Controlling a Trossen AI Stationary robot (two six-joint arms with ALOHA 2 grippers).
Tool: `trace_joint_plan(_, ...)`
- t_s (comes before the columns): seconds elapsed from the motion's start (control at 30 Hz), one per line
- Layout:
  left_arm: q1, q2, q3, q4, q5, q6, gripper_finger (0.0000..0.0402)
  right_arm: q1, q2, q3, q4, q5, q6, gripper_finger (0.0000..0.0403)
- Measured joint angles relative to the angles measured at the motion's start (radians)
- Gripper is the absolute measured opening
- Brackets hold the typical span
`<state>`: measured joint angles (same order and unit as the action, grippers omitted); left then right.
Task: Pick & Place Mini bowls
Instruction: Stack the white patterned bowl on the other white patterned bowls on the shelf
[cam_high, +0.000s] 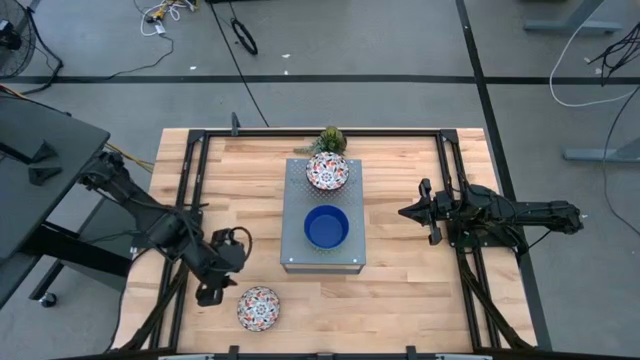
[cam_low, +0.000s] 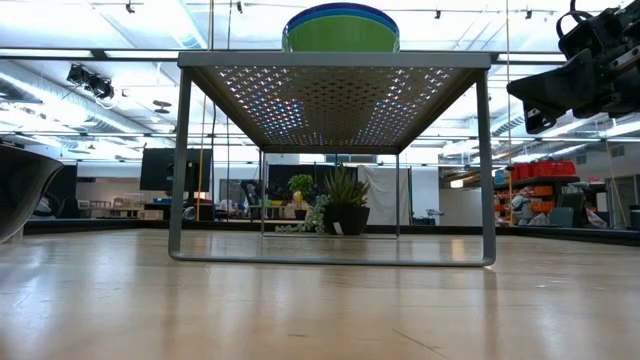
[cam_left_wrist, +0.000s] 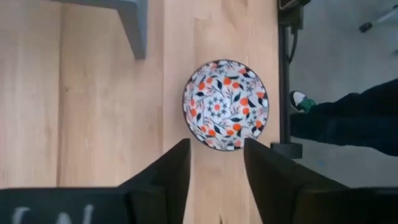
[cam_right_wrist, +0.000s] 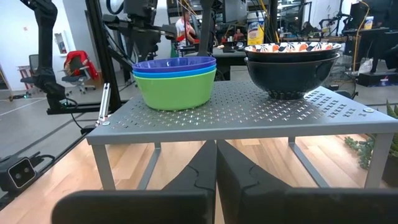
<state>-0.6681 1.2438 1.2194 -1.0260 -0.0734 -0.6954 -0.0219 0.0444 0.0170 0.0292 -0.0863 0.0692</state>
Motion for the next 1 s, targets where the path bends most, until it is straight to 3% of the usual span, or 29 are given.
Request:
trace_joint_plan(0.23, -0.028, 0.052, 0.001, -0.048, 0.009, -0.056, 0.0183, 0.000, 0.000, 0.000, 0.000, 0.000, 0.000, 0.0011)
trace_joint_plan(1.0, -0.033, 0.235, 0.001, -0.020, 0.006, -0.157, 0.0183, 0.000, 0.000, 0.000, 0.000, 0.000, 0.000, 0.0011)
